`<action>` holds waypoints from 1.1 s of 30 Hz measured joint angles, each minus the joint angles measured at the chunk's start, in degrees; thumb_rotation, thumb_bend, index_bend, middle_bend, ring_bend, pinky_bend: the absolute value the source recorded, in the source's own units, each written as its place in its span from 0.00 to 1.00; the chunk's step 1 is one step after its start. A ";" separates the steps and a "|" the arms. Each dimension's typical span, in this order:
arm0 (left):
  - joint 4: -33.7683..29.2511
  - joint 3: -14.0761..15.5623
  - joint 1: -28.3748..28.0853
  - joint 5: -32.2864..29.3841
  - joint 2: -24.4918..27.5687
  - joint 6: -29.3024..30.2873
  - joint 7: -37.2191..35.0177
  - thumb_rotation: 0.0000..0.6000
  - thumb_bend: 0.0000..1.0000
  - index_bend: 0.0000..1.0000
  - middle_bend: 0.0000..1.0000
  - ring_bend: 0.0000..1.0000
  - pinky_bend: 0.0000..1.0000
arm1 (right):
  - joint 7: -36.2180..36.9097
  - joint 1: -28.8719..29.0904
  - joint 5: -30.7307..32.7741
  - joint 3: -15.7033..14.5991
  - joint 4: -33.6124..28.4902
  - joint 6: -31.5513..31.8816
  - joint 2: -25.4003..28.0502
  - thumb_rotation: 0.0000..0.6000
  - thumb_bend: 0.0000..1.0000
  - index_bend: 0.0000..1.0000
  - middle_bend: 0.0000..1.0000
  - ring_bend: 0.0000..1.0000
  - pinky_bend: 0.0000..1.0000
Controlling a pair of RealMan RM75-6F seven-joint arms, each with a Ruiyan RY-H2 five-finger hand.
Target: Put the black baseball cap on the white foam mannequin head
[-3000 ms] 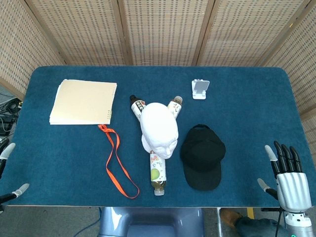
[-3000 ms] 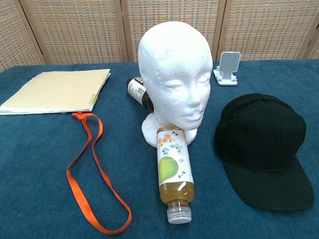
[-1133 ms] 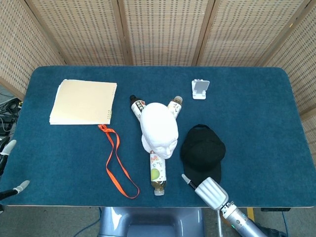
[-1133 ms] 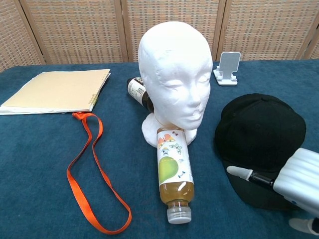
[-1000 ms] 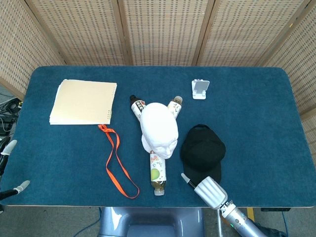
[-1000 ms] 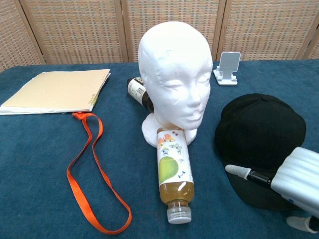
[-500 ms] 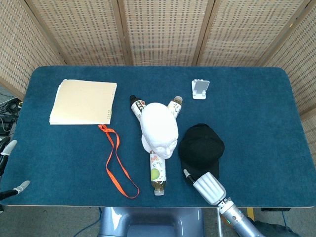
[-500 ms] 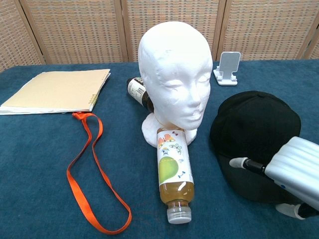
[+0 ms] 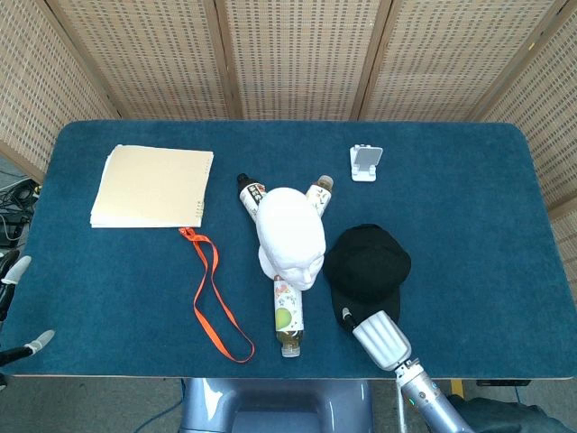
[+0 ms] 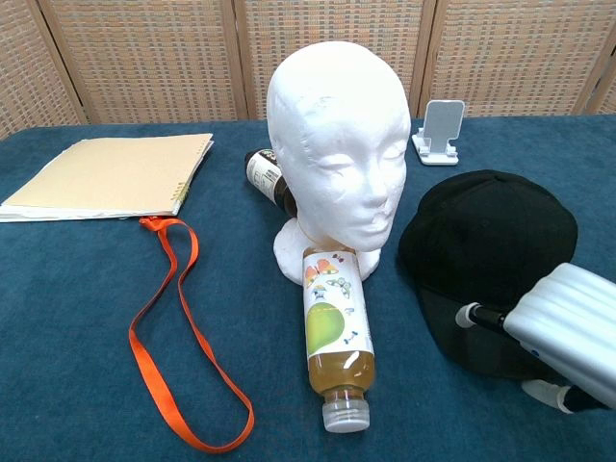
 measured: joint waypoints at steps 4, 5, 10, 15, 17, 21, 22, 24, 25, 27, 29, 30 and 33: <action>-0.02 0.04 0.01 0.01 0.01 -0.03 -0.04 1.00 0.00 0.00 0.00 0.00 0.00 | -0.02 0.06 0.21 0.49 0.76 1.09 -0.92 1.00 0.63 0.32 0.90 1.00 1.00; -0.02 0.04 0.01 -0.02 0.02 -0.03 -0.09 1.00 0.00 0.00 0.00 0.00 0.00 | 0.02 0.08 0.17 0.67 0.90 1.45 -1.09 1.00 0.66 0.32 0.90 1.00 1.00; 0.01 0.01 -0.03 -0.14 0.16 -0.08 -0.45 1.00 0.00 0.00 0.00 0.00 0.00 | 1.21 0.04 0.23 2.42 2.70 5.39 -2.84 1.00 0.69 0.32 0.90 1.00 1.00; -0.03 0.00 -0.14 -0.17 0.16 -0.28 -0.37 1.00 0.00 0.00 0.00 0.00 0.00 | 2.86 0.12 2.31 4.96 3.44 7.41 -4.22 1.00 0.69 0.32 0.90 1.00 1.00; -0.05 0.06 -0.19 -0.08 0.10 -0.44 -0.17 1.00 0.00 0.00 0.00 0.00 0.00 | 2.71 0.35 3.62 5.57 3.42 7.04 -4.71 1.00 0.69 0.32 0.90 1.00 1.00; -0.07 0.16 -0.20 0.04 0.06 -0.51 -0.07 1.00 0.00 0.00 0.00 0.00 0.00 | 1.70 1.30 4.63 6.52 3.96 6.38 -6.04 1.00 0.69 0.32 0.90 1.00 1.00; -0.07 0.14 -0.20 -0.03 0.08 -0.51 -0.11 1.00 0.00 0.00 0.00 0.00 0.00 | 1.50 1.58 4.84 6.86 4.19 6.27 -6.35 1.00 0.69 0.33 0.90 1.00 1.00; -0.05 0.12 -0.22 -0.15 0.12 -0.56 -0.26 1.00 0.00 0.00 0.00 0.00 0.00 | 1.15 2.10 5.48 7.64 4.53 5.92 -6.97 1.00 0.68 0.33 0.91 1.00 1.00; -0.03 0.12 -0.24 -0.19 0.15 -0.59 -0.32 1.00 0.00 0.00 0.00 0.00 0.00 | 0.83 2.55 6.11 8.30 4.78 5.59 -7.40 1.00 0.68 0.33 0.91 1.00 1.00; -0.02 0.12 -0.27 -0.24 0.21 -0.66 -0.48 1.00 0.00 0.00 0.00 0.00 0.00 | 0.17 3.22 7.24 9.38 5.13 4.96 -7.99 1.00 0.67 0.37 0.91 1.00 1.00; -0.01 0.07 -0.30 -0.41 0.26 -0.69 -0.58 1.00 0.00 0.00 0.00 0.00 0.00 | -0.62 3.98 8.73 10.63 5.40 4.23 -8.52 1.00 0.64 0.43 0.91 1.00 1.00; -0.01 0.04 -0.31 -0.49 0.27 -0.70 -0.61 1.00 0.00 0.00 0.00 0.00 0.00 | -0.91 4.29 9.35 11.15 5.48 3.99 -8.72 1.00 0.62 0.48 0.92 1.00 1.00; -0.03 -0.03 -0.39 -0.65 0.30 -0.82 -0.63 1.00 0.00 0.00 0.00 0.00 0.00 | -1.32 5.08 11.31 12.63 5.45 3.55 -9.17 1.00 0.56 0.68 0.94 1.00 1.00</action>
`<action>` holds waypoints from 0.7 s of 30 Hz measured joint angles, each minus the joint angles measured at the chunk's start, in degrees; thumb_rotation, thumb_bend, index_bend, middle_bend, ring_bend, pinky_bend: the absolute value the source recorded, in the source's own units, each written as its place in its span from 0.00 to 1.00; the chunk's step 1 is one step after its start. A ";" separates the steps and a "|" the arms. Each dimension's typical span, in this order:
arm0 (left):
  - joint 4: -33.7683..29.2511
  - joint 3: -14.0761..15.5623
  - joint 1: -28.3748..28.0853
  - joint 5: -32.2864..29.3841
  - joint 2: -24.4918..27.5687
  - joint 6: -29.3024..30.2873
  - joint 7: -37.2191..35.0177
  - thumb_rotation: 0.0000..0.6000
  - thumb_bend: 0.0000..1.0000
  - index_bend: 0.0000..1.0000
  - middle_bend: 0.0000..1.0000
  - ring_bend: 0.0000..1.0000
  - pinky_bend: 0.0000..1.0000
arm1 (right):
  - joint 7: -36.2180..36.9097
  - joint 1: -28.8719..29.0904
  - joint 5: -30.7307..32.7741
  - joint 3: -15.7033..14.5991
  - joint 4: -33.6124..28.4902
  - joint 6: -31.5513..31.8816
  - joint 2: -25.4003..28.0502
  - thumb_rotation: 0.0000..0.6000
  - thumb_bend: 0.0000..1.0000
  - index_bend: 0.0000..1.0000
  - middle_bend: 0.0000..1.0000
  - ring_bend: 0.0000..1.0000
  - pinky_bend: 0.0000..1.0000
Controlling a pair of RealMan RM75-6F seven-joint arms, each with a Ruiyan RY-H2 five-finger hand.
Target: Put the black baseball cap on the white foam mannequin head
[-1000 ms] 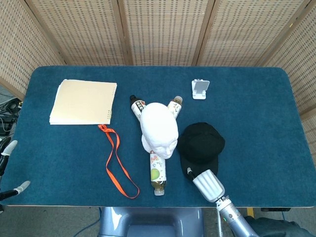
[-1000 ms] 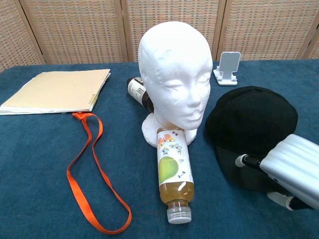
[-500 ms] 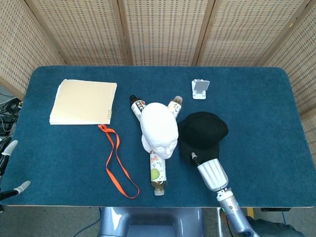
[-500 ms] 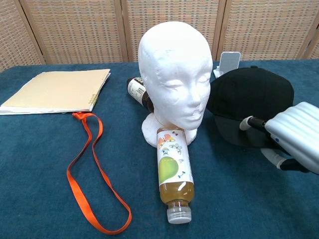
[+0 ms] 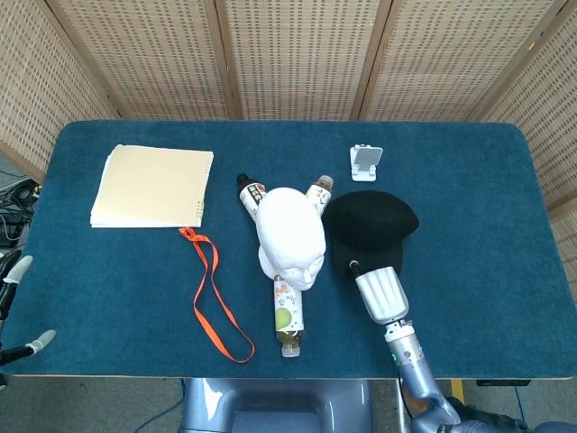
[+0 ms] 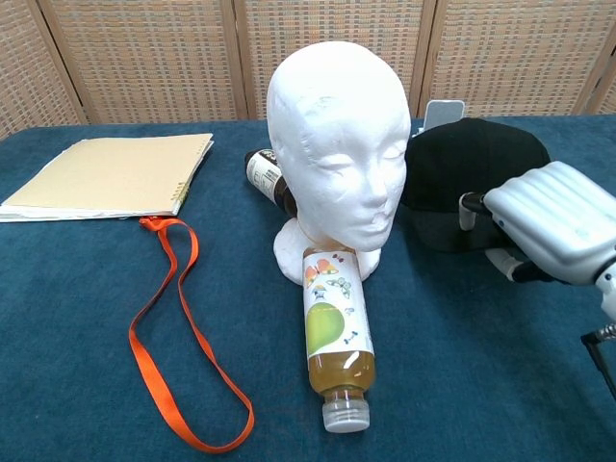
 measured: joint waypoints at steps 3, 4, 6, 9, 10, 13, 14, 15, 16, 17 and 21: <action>-0.05 0.01 -0.08 -0.08 0.00 -0.20 0.14 1.00 0.00 0.00 0.00 0.00 0.00 | -0.02 0.78 1.34 1.11 -0.29 0.07 -0.15 1.00 0.53 0.85 0.98 1.00 1.00; -0.05 0.03 -0.10 -0.09 -0.01 -0.25 0.18 1.00 0.00 0.00 0.00 0.00 0.00 | 0.09 0.94 1.58 1.37 -0.34 0.18 -0.14 1.00 0.52 0.89 0.99 1.00 1.00; -0.06 0.03 -0.08 -0.12 0.00 -0.22 0.18 1.00 0.00 0.00 0.00 0.00 0.00 | 0.68 1.29 1.87 1.93 -0.35 0.50 -0.01 1.00 0.52 0.94 1.00 1.00 1.00; -0.04 -0.03 -0.04 -0.31 0.01 -0.13 0.08 1.00 0.00 0.00 0.00 0.00 0.00 | 2.25 1.77 2.03 2.70 -0.34 1.05 0.58 1.00 0.52 0.96 1.00 1.00 1.00; -0.04 -0.04 -0.05 -0.36 0.02 -0.17 0.06 1.00 0.00 0.00 0.00 0.00 0.00 | 3.19 1.98 1.98 3.01 -0.36 1.41 1.00 1.00 0.52 0.97 1.00 1.00 1.00; -0.09 0.04 -0.11 -0.23 0.03 -0.32 0.16 1.00 0.00 0.00 0.00 0.00 0.00 | 6.13 2.58 1.60 3.97 -0.51 2.73 2.52 1.00 0.52 0.98 1.00 1.00 1.00; -0.10 0.08 -0.11 -0.14 0.02 -0.34 0.20 1.00 0.00 0.00 0.00 0.00 0.00 | 7.09 2.80 1.40 4.32 -0.60 3.28 3.13 1.00 0.53 0.98 1.00 1.00 1.00; -0.11 0.13 -0.10 -0.05 0.00 -0.34 0.23 1.00 0.00 0.00 0.00 0.00 0.00 | 8.02 3.04 1.15 4.70 -0.70 3.90 3.81 1.00 0.53 0.98 1.00 1.00 1.00; -0.14 0.17 -0.07 0.03 -0.02 -0.29 0.23 1.00 0.00 0.00 0.00 0.00 0.00 | 9.19 3.42 0.72 5.29 -0.91 4.85 4.80 1.00 0.53 0.98 1.00 1.00 1.00; -0.16 0.18 -0.04 0.06 -0.02 -0.22 0.21 1.00 0.00 0.00 0.00 0.00 0.00 | 9.98 3.72 0.38 5.78 -1.15 5.58 5.56 1.00 0.53 0.98 1.00 1.00 1.00; -0.12 0.26 0.16 0.17 0.03 0.14 -0.14 1.00 0.00 0.00 0.00 0.00 0.00 | 11.80 5.10 -0.68 8.60 -2.96 8.16 8.90 1.00 0.53 0.98 1.00 1.00 1.00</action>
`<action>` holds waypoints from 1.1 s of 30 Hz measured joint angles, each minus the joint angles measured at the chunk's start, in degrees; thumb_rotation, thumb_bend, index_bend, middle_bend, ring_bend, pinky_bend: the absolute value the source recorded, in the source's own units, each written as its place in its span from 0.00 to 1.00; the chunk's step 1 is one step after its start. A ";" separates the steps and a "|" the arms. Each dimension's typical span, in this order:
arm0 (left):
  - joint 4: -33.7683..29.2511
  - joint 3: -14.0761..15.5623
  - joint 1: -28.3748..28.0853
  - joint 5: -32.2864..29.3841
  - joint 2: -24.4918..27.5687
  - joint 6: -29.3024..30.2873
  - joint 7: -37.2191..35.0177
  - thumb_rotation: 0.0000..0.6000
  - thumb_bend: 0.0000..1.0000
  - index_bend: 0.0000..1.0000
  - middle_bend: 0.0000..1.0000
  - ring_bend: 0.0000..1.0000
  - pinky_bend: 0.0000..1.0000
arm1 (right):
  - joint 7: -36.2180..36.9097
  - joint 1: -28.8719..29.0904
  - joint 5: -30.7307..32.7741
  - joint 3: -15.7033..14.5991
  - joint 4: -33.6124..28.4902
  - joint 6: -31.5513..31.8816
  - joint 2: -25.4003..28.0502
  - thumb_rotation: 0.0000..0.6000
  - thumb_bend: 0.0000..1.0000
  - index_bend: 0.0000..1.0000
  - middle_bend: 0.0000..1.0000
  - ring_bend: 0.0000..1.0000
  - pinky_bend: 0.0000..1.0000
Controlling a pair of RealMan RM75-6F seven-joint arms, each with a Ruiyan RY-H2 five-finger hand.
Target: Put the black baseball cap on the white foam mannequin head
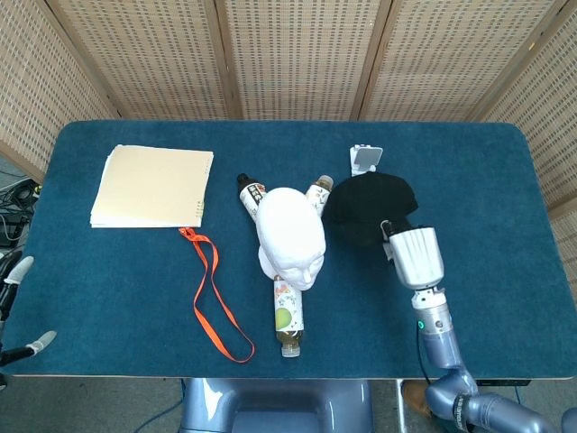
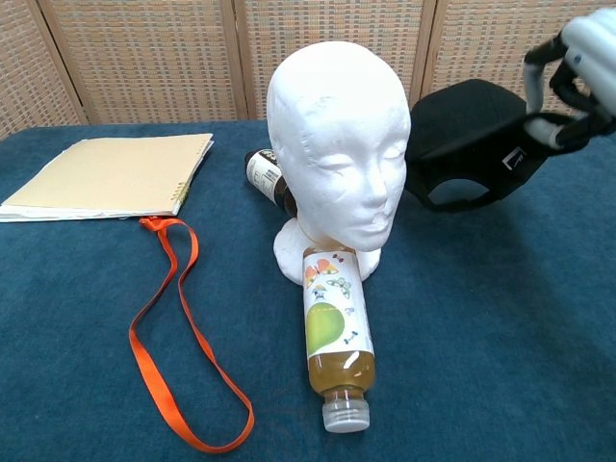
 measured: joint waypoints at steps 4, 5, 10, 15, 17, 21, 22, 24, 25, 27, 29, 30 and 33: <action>0.16 0.05 0.13 0.14 0.14 0.28 -0.70 1.00 0.00 0.00 0.00 0.00 0.00 | 0.37 1.38 0.15 3.49 -3.56 1.03 3.83 1.00 0.53 0.98 1.00 1.00 1.00; 0.19 0.05 0.14 0.13 0.19 0.31 -0.88 1.00 0.00 0.00 0.00 0.00 0.00 | 0.22 1.63 0.30 4.15 -4.52 1.14 4.72 1.00 0.53 0.98 1.00 1.00 1.00; 0.37 0.04 0.18 0.20 0.38 0.48 -1.41 1.00 0.00 0.00 0.00 0.00 0.00 | -2.14 2.72 1.12 7.08 -10.55 1.60 9.59 1.00 0.53 0.98 1.00 1.00 1.00; 0.46 0.07 0.26 0.29 0.48 0.65 -1.79 1.00 0.00 0.00 0.00 0.00 0.00 | -4.70 3.42 1.41 8.34 -15.74 2.08 12.56 1.00 0.53 0.98 1.00 1.00 1.00; 0.53 0.08 0.31 0.29 0.55 0.76 -2.02 1.00 0.00 0.00 0.00 0.00 0.00 | -5.57 3.74 1.16 8.52 -17.70 2.41 13.36 1.00 0.53 0.98 1.00 1.00 1.00; 0.62 0.06 0.35 0.26 0.65 0.86 -2.34 1.00 0.00 0.00 0.00 0.00 0.00 | -6.54 4.39 -0.35 8.54 -20.16 3.18 14.39 1.00 0.53 0.98 1.00 1.00 1.00; 0.65 0.05 0.35 0.24 0.70 0.86 -2.50 1.00 0.00 0.00 0.00 0.00 0.00 | -6.70 4.55 -1.11 8.43 -20.70 3.43 14.57 1.00 0.53 0.98 1.00 1.00 1.00; 0.72 0.04 0.33 0.24 0.77 0.86 -2.69 1.00 0.00 0.00 0.00 0.00 0.00 | -7.08 4.75 -2.46 8.03 -21.98 3.80 14.87 1.00 0.53 0.98 1.00 1.00 1.00; 0.76 0.05 0.32 0.27 0.80 0.85 -2.76 1.00 0.00 0.00 0.00 0.00 0.00 | -7.43 4.86 -3.43 7.61 -22.91 4.03 15.06 1.00 0.53 0.98 1.00 1.00 1.00; 0.79 0.07 0.32 0.33 0.84 0.86 -2.88 1.00 0.00 0.00 0.00 0.00 0.00 | -7.98 5.01 -4.84 6.83 -24.25 4.38 15.30 1.00 0.53 0.98 1.00 1.00 1.00; 0.82 0.07 0.34 0.36 0.86 0.94 -3.02 1.00 0.00 0.00 0.00 0.00 0.00 | -8.49 5.19 -6.18 6.02 -25.62 4.79 15.40 1.00 0.53 0.98 1.00 1.00 1.00; 0.84 0.07 0.36 0.37 0.87 0.99 -3.08 1.00 0.00 0.00 0.00 0.00 0.00 | -8.69 5.30 -6.70 5.72 -26.14 4.93 15.39 1.00 0.53 0.98 1.00 1.00 1.00; 0.91 0.06 0.39 0.39 0.92 1.07 -3.31 1.00 0.00 0.00 0.00 0.00 0.00 | -9.42 5.70 -8.16 4.90 -27.65 5.17 15.23 1.00 0.53 0.98 1.00 1.00 1.00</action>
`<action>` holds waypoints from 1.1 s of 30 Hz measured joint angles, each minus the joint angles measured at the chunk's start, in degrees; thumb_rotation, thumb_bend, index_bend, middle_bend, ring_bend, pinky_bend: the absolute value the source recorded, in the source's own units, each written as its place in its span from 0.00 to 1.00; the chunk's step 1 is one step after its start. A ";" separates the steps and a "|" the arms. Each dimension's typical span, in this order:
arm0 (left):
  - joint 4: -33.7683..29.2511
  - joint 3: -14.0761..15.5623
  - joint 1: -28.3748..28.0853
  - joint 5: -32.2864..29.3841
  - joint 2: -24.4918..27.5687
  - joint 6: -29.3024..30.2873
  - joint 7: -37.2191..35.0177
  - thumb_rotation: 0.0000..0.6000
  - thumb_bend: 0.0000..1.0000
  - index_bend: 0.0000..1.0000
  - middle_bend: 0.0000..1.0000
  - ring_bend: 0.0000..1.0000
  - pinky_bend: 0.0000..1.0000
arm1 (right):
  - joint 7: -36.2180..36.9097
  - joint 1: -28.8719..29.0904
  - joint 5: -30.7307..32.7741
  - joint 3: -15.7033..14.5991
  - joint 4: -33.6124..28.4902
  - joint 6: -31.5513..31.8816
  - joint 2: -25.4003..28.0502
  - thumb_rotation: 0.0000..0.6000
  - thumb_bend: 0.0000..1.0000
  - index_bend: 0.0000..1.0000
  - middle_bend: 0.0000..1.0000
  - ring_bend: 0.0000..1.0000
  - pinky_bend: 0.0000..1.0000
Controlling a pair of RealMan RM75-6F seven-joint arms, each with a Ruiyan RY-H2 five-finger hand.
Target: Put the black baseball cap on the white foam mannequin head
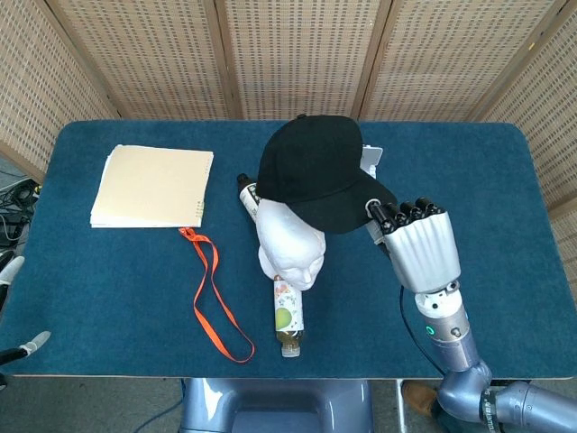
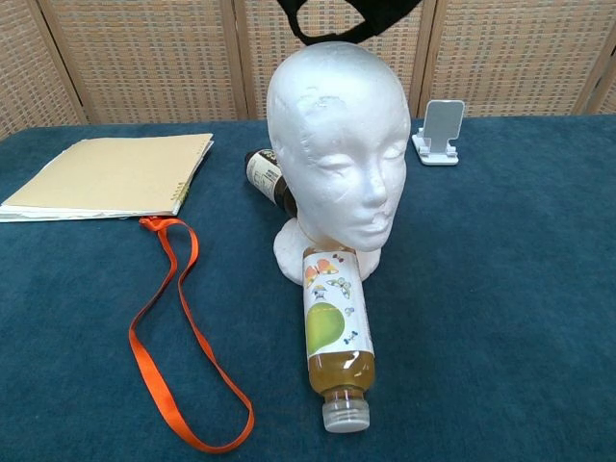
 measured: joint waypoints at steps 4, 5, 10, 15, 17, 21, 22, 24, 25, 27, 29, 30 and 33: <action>0.08 0.01 -0.01 0.09 0.08 0.01 -0.22 1.00 0.00 0.00 0.00 0.00 0.00 | -1.71 0.57 -1.53 -1.30 -1.07 -0.43 -0.60 1.00 0.53 0.98 1.00 1.00 1.00; 0.09 0.02 -0.01 0.10 0.09 0.02 -0.28 1.00 0.00 0.00 0.00 0.00 0.00 | -2.19 0.71 -1.73 -1.59 -1.17 -0.63 -0.85 1.00 0.53 0.98 1.00 1.00 1.00; 0.22 -0.03 0.08 0.02 0.28 0.29 -0.97 1.00 0.00 0.00 0.00 0.00 0.00 | -4.25 1.48 -2.56 -3.10 -0.98 -1.54 -2.67 1.00 0.53 0.98 1.00 1.00 1.00; 0.38 -0.08 0.11 -0.12 0.49 0.36 -1.57 1.00 0.00 0.00 0.00 0.00 0.00 | -5.83 1.13 -3.39 -5.13 -0.22 -1.61 -3.75 1.00 0.53 0.98 1.00 1.00 1.00; 0.40 -0.02 0.05 -0.02 0.51 0.20 -1.52 1.00 0.00 0.00 0.00 0.00 0.00 | -6.62 0.71 -4.07 -6.39 0.36 -1.55 -4.13 1.00 0.53 0.98 1.00 1.00 1.00; 0.32 0.01 0.08 0.10 0.44 0.25 -1.21 1.00 0.00 0.00 0.00 0.00 0.00 | -7.18 0.01 -5.51 -8.83 1.67 -1.49 -5.06 1.00 0.53 0.98 1.00 1.00 1.00; 0.30 0.03 0.10 0.12 0.40 0.28 -1.13 1.00 0.00 0.00 0.00 0.00 0.00 | -7.29 -0.13 -5.85 -9.32 2.05 -1.56 -5.40 1.00 0.53 0.98 1.00 1.00 1.00; 0.25 0.08 0.12 0.16 0.35 0.24 -1.02 1.00 0.00 0.00 0.00 0.00 0.00 | -7.56 -0.20 -5.95 -9.65 2.28 -1.85 -5.78 1.00 0.53 0.98 1.00 1.00 1.00; 0.24 0.08 0.13 0.17 0.34 0.25 -0.98 1.00 0.00 0.00 0.00 0.00 0.00 | -7.79 -0.24 -5.82 -9.81 2.33 -2.09 -6.06 1.00 0.53 0.98 1.00 1.00 1.00; 0.23 0.05 0.14 0.12 0.32 0.29 -0.99 1.00 0.00 0.00 0.00 0.00 0.00 | -8.11 -0.34 -5.55 -9.99 2.43 -2.32 -6.40 1.00 0.53 0.98 1.00 1.00 1.00; 0.23 0.01 0.12 -0.02 0.36 0.25 -1.07 1.00 0.00 0.00 0.00 0.00 0.00 | -8.18 -0.54 -5.17 -10.19 2.69 -2.43 -6.65 1.00 0.53 0.98 1.00 1.00 1.00; 0.24 0.00 0.11 -0.04 0.38 0.23 -1.10 1.00 0.00 0.00 0.00 0.00 0.00 | -8.16 -0.64 -5.08 -10.33 2.86 -2.46 -6.74 1.00 0.53 0.98 1.00 1.00 1.00; 0.29 -0.02 0.09 -0.08 0.43 0.21 -1.20 1.00 0.00 0.00 0.00 0.00 0.00 | -7.87 -0.90 -4.85 -10.71 3.49 -2.52 -7.02 1.00 0.53 0.98 1.00 1.00 1.00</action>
